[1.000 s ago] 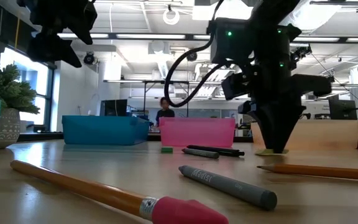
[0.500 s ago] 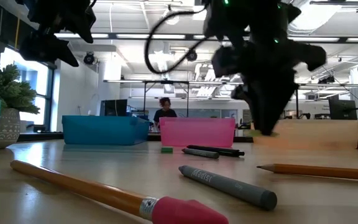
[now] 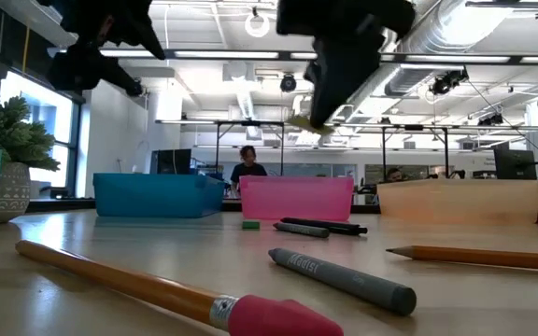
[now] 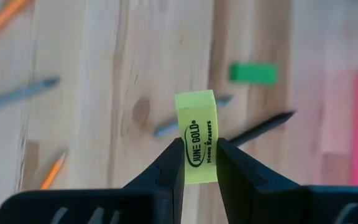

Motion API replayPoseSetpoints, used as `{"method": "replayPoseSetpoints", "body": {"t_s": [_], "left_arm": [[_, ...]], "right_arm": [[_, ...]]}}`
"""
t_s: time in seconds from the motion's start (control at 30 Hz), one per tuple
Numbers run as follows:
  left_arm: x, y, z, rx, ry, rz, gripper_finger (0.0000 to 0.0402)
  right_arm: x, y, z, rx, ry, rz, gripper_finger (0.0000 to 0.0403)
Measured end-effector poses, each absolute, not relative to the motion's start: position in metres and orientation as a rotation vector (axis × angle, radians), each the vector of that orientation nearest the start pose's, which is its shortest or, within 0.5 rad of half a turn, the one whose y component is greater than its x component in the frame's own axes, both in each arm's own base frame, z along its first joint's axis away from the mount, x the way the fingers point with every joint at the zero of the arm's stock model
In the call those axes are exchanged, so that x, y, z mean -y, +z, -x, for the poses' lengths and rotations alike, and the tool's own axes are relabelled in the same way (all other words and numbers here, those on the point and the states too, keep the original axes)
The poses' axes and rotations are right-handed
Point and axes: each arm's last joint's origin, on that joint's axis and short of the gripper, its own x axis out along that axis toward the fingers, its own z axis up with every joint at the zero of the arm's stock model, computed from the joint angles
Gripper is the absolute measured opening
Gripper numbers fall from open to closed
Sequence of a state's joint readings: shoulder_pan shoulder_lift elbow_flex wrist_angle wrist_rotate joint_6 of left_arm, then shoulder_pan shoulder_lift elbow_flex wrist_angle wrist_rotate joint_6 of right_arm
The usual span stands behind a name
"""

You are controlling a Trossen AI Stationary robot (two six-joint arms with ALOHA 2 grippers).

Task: Sort crayons/erasers/pens/pencils in bins
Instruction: Put the light green eraser into the transparent blue bin

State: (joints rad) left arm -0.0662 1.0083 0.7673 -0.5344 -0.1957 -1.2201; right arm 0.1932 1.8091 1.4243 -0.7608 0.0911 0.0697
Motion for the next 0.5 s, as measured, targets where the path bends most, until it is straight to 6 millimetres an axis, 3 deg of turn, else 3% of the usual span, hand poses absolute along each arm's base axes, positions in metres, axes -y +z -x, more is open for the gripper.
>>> {"method": "replayPoseSetpoints", "body": {"t_s": [0.3,0.5], "left_arm": [[0.008,0.250,-0.226,-0.520,0.574,1.015,0.0237],[0.009,0.243,-0.248,-0.464,0.531,1.015,0.0237]], "right_arm": [[-0.067,0.263,-0.380,-0.983,-0.038,0.183,0.0064],[-0.066,0.269,-0.384,-0.930,-0.075,0.220,0.0064]]}}
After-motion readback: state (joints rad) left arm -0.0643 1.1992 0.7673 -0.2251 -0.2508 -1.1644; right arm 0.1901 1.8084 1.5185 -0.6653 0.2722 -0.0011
